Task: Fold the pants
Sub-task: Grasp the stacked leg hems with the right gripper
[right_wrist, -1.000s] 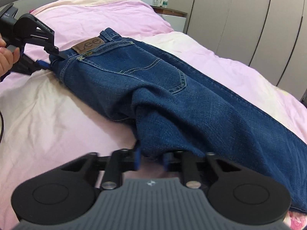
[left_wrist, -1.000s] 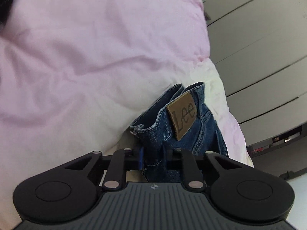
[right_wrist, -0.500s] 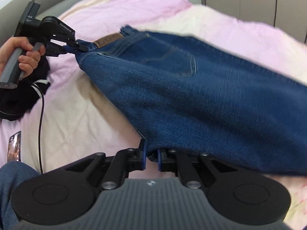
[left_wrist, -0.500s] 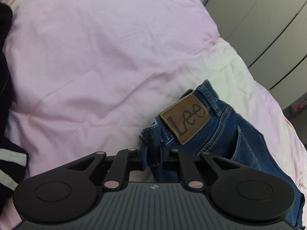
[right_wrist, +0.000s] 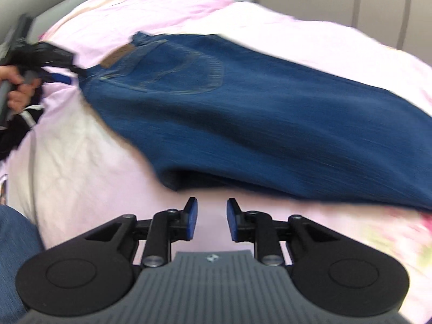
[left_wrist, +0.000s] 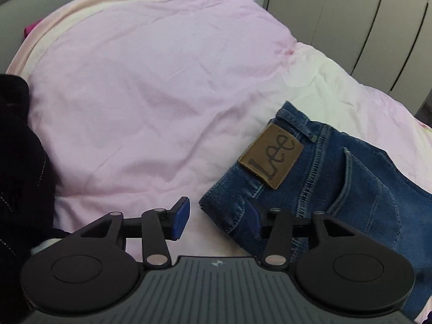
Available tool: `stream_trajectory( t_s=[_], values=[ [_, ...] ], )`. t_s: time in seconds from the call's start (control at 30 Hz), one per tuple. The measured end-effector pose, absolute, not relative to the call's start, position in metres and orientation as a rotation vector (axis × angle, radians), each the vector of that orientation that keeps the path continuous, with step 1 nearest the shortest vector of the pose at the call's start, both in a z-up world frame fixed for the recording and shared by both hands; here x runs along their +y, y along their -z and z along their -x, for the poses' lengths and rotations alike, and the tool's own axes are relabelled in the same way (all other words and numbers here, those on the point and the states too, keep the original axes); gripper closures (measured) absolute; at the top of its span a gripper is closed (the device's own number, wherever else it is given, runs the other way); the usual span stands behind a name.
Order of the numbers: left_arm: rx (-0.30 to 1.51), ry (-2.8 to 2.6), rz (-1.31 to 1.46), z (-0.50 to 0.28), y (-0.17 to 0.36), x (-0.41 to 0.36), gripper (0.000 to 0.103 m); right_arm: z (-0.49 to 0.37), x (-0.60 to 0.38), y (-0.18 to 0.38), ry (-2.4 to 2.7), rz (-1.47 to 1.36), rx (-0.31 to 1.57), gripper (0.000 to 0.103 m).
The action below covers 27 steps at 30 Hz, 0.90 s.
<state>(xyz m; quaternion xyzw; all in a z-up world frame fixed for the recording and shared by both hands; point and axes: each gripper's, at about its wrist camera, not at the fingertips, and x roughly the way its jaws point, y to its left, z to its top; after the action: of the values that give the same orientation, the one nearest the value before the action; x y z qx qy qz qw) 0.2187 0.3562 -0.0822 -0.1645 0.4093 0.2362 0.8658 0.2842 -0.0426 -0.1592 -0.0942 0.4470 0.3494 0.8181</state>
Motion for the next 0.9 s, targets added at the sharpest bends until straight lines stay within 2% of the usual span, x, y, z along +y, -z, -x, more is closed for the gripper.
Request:
stream_trajectory(
  t_s=[0.33,0.53,0.77,0.9],
  values=[
    [0.88,-0.181,0.172,-0.238,0.043,0.225,0.048,-0.305,-0.229,0.141,-0.327,0.22,0.912,0.083],
    [0.938,-0.055,0.089,-0.259,0.059,0.154,0.048,-0.321,-0.322,0.145,-0.147,0.3,0.883,0.082],
    [0.996,-0.029,-0.023,-0.289,0.089,0.107,0.048,-0.369,-0.398,0.179,0.06,0.272,0.866,0.08],
    [1.021,-0.063,-0.003,-0.303,0.101,0.1,0.048,-0.4,-0.409,0.204,0.099,0.204,0.868,0.07]
  ],
)
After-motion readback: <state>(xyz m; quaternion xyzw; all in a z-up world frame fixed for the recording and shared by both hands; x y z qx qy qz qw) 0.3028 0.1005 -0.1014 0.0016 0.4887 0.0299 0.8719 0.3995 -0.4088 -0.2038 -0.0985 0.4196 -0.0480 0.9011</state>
